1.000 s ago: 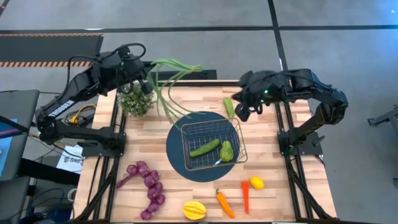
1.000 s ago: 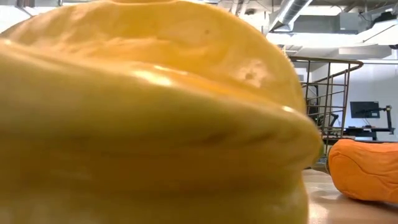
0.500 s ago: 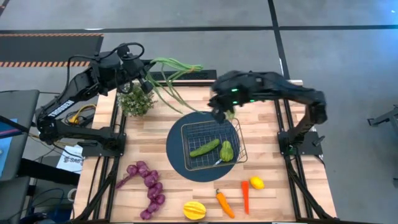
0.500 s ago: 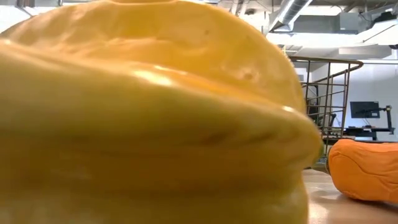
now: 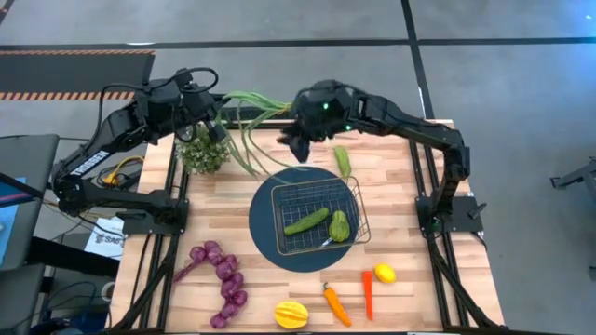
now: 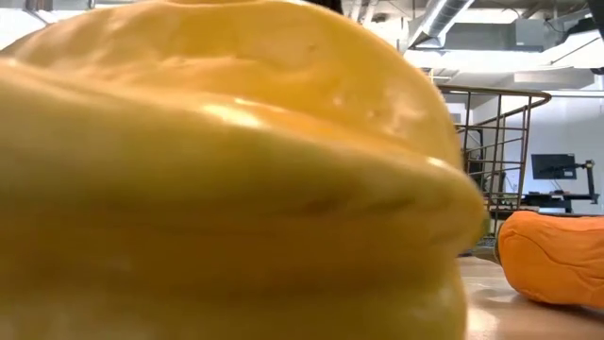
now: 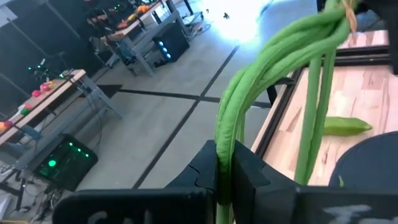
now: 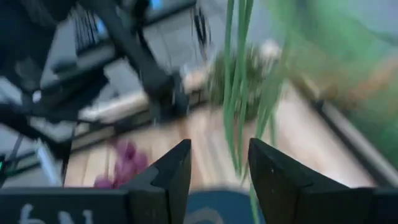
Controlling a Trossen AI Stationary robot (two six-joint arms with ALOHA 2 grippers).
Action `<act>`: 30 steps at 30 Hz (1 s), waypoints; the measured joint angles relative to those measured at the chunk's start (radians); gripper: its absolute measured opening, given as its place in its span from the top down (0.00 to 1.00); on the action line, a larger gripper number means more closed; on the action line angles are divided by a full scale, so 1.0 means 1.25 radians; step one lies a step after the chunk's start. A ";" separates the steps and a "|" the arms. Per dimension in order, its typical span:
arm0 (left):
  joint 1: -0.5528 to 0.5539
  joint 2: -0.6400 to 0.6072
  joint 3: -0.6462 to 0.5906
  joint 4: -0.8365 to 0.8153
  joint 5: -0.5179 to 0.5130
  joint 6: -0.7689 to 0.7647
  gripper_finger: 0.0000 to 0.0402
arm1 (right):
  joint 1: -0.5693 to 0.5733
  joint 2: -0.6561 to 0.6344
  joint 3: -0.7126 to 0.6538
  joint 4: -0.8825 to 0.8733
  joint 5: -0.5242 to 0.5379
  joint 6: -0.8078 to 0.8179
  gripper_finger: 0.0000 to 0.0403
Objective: Build produce basket
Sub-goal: Put the green beans into the gold wire basket
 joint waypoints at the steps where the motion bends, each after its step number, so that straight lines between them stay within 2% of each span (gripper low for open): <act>1: 0.000 0.000 0.000 0.000 0.000 0.000 1.00 | -0.008 0.000 0.000 0.028 0.007 -0.007 0.56; 8: 0.000 0.000 0.000 0.001 0.005 -0.001 1.00 | -0.049 0.001 0.000 0.061 0.040 -0.036 0.55; 12: 0.000 0.001 0.000 0.000 0.049 -0.019 1.00 | -0.057 0.027 -0.003 0.099 0.047 -0.050 0.55; 15: 0.000 0.001 0.000 -0.001 0.080 -0.033 1.00 | -0.065 0.048 0.001 0.184 0.047 -0.063 0.55; 26: -0.005 0.004 0.000 -0.057 0.074 -0.048 1.00 | -0.098 0.077 0.001 0.345 0.042 -0.086 0.55; 30: -0.006 0.007 0.001 -0.052 0.058 -0.047 1.00 | -0.105 0.066 0.000 0.344 0.025 -0.064 0.55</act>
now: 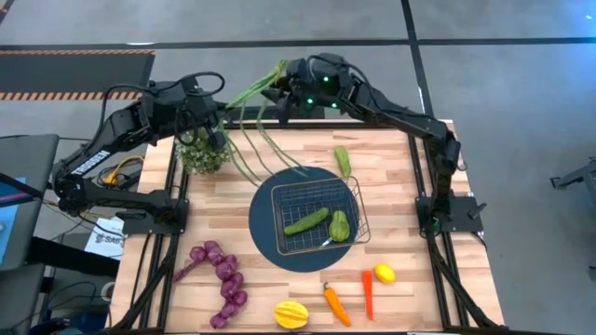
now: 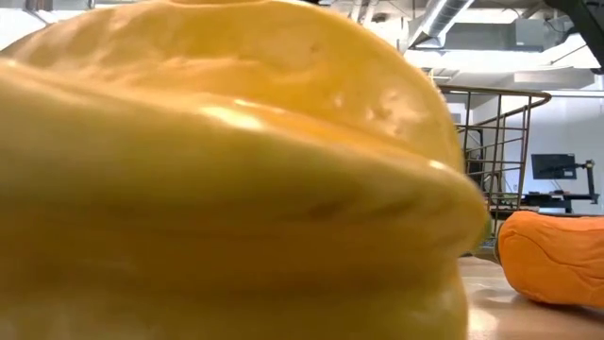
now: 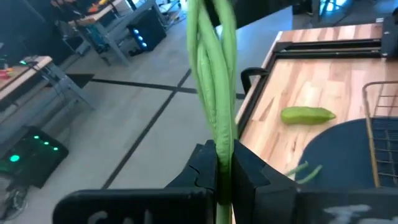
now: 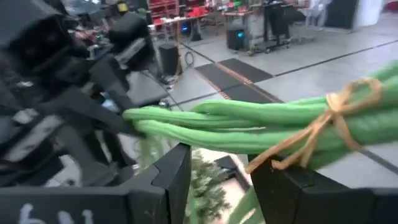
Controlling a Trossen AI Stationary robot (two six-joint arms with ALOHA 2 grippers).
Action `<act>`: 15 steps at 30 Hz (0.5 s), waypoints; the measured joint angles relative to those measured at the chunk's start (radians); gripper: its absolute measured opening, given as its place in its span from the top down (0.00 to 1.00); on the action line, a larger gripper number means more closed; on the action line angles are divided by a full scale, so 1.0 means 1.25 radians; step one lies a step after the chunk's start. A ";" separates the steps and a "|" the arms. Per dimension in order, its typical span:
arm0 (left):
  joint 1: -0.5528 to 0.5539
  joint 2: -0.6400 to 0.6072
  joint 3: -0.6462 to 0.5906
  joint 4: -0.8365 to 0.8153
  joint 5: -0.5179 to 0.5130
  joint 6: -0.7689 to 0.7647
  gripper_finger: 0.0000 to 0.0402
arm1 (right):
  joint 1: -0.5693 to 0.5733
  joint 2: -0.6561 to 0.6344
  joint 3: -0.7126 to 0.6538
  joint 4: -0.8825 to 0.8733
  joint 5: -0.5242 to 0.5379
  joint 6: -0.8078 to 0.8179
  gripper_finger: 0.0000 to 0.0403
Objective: Build produce basket
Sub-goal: Put the green beans into the gold wire basket
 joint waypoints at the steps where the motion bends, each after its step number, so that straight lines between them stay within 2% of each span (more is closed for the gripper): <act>1: 0.000 0.001 0.000 0.003 -0.002 0.002 1.00 | 0.001 -0.010 0.000 -0.023 -0.017 0.004 0.55; 11: 0.000 0.011 0.000 0.010 -0.021 0.006 1.00 | 0.100 -0.038 0.000 -0.237 -0.026 0.013 0.55; 13: 0.000 0.014 0.000 0.007 -0.021 0.008 1.00 | 0.130 -0.041 0.000 -0.263 0.006 0.009 0.56; 15: 0.000 0.016 0.000 0.010 -0.021 0.013 1.00 | 0.162 -0.043 0.000 -0.304 0.082 0.000 0.57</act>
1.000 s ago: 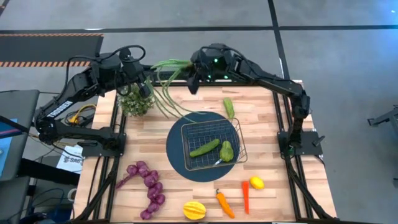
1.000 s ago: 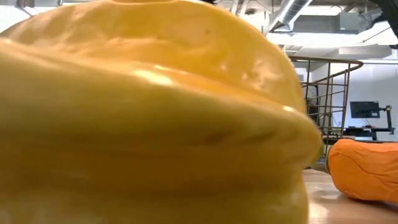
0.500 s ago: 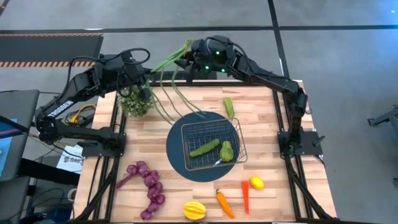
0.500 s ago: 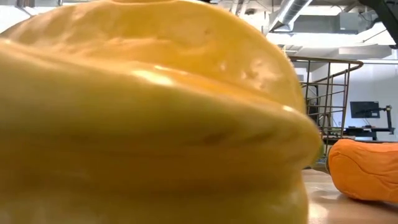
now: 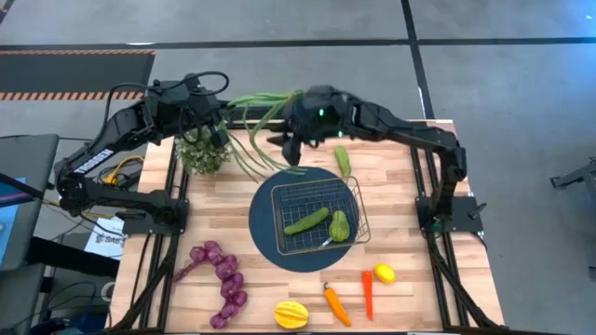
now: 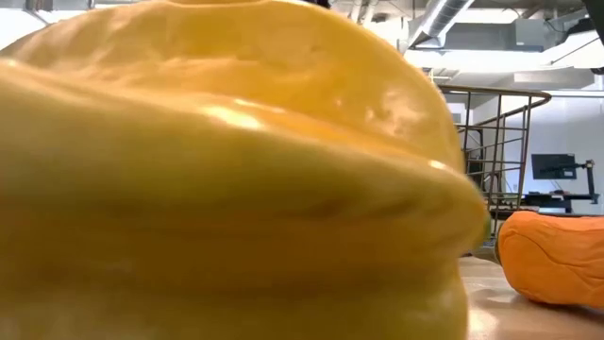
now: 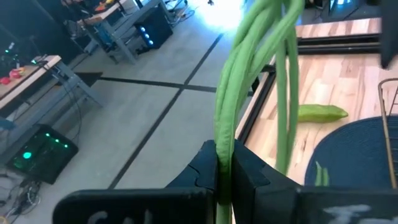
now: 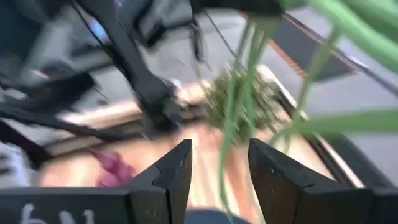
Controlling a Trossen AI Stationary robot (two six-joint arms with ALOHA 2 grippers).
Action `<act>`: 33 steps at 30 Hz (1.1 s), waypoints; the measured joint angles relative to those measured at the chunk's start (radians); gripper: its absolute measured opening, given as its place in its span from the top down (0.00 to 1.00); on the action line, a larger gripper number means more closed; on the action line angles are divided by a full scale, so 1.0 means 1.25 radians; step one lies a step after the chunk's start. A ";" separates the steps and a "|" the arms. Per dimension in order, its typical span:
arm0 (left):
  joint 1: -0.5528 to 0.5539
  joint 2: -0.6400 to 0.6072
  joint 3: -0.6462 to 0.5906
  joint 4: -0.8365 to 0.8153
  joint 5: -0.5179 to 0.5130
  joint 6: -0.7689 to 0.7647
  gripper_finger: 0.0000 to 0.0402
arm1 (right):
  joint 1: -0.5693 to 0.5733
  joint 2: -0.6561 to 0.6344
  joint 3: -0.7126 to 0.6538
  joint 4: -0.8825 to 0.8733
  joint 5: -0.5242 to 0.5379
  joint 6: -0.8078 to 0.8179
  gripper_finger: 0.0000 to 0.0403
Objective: Build produce basket
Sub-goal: Put the green beans into the gold wire basket
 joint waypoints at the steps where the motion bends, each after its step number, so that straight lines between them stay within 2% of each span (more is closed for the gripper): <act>1: 0.000 0.001 0.000 -0.002 0.000 0.001 1.00 | 0.015 0.000 0.000 -0.034 0.057 -0.002 0.57; 5: 0.000 0.002 0.000 -0.001 0.004 0.000 1.00 | 0.061 0.002 0.000 -0.169 0.312 0.008 0.60; 6: 0.000 0.002 0.000 -0.001 0.010 -0.002 1.00 | 0.065 0.002 0.000 -0.179 0.348 0.016 0.60; 8: 0.000 0.002 0.000 -0.001 0.015 -0.005 1.00 | 0.066 0.002 -0.007 -0.160 0.365 0.017 0.61; 10: 0.000 0.002 0.000 0.001 0.017 -0.006 1.00 | 0.059 0.002 -0.034 -0.098 0.365 0.018 0.62; 15: 0.000 0.002 0.000 0.001 0.029 -0.006 1.00 | 0.016 0.003 -0.109 -0.002 0.303 0.077 0.67; 22: 0.000 0.002 0.000 0.000 0.029 0.000 1.00 | -0.030 0.004 -0.236 0.227 0.187 0.127 0.71; 29: 0.000 0.002 0.000 0.000 0.029 0.014 1.00 | -0.045 0.001 -0.257 0.271 0.115 0.152 0.71; 33: 0.000 0.002 0.000 0.000 0.030 0.016 1.00 | -0.035 -0.035 -0.258 0.307 0.108 0.123 0.71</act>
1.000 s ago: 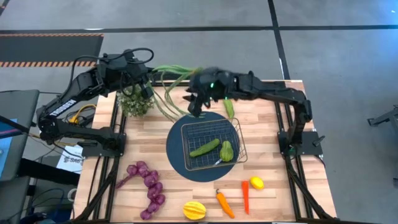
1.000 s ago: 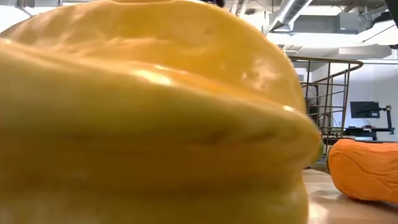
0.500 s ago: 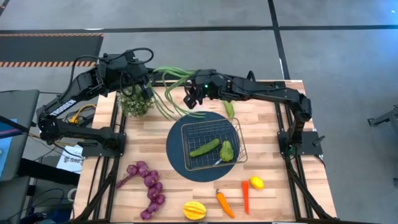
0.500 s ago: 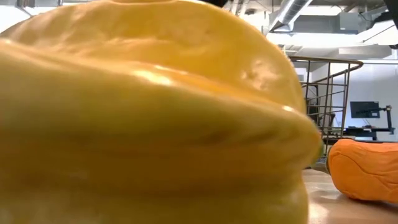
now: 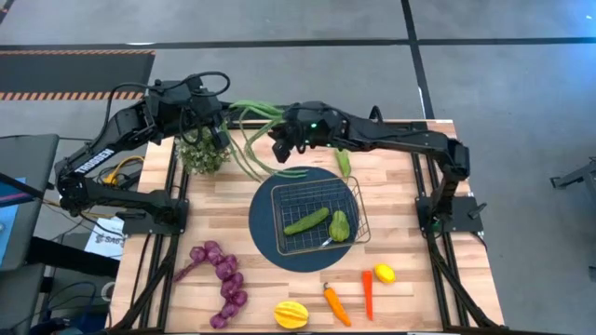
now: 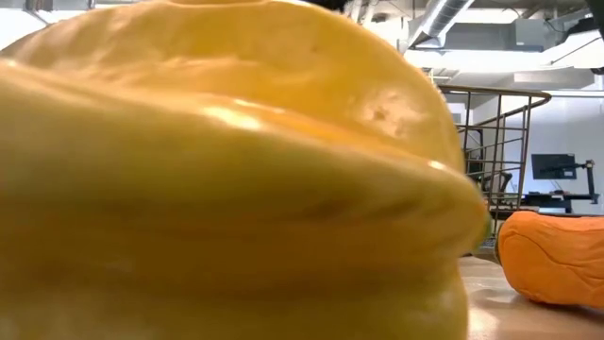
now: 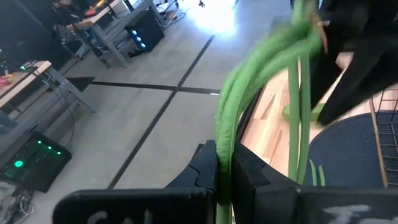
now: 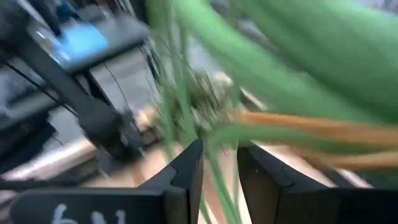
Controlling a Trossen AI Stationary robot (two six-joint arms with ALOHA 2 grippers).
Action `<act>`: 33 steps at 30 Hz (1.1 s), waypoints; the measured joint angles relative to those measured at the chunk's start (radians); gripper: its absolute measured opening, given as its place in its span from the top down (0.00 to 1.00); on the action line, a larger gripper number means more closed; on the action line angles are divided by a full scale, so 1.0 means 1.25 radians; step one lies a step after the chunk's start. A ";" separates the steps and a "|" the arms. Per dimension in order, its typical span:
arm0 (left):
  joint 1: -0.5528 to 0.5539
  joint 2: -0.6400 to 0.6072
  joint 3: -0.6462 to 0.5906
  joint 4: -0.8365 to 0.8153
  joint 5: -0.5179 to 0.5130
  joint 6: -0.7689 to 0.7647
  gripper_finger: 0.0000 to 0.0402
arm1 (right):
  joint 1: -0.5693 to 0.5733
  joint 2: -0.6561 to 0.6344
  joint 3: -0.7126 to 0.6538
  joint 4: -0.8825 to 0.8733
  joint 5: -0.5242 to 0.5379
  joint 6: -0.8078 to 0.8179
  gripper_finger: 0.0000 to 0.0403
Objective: Build produce basket
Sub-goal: Put the green beans into the gold wire basket
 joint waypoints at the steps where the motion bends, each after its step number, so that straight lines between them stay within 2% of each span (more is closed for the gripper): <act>1: 0.000 0.000 0.000 0.000 0.003 0.000 1.00 | 0.000 -0.011 0.000 0.016 0.004 -0.013 0.71; 7: 0.000 0.000 0.000 0.000 0.052 -0.011 1.00 | -0.015 -0.037 0.001 0.165 0.030 -0.085 0.71; 12: 0.000 0.000 0.000 0.000 0.136 -0.046 1.00 | -0.039 -0.046 0.002 0.227 0.030 -0.103 0.71; 23: -0.007 0.077 -0.005 -0.003 0.152 -0.065 1.00 | -0.047 -0.041 0.001 0.384 -0.116 -0.126 0.71; 27: -0.018 0.113 -0.006 0.019 0.111 -0.052 1.00 | -0.038 -0.041 0.001 0.346 -0.141 -0.126 0.71; 33: -0.020 0.116 0.025 0.049 0.097 -0.043 1.00 | -0.031 -0.043 0.002 0.189 -0.165 -0.132 0.71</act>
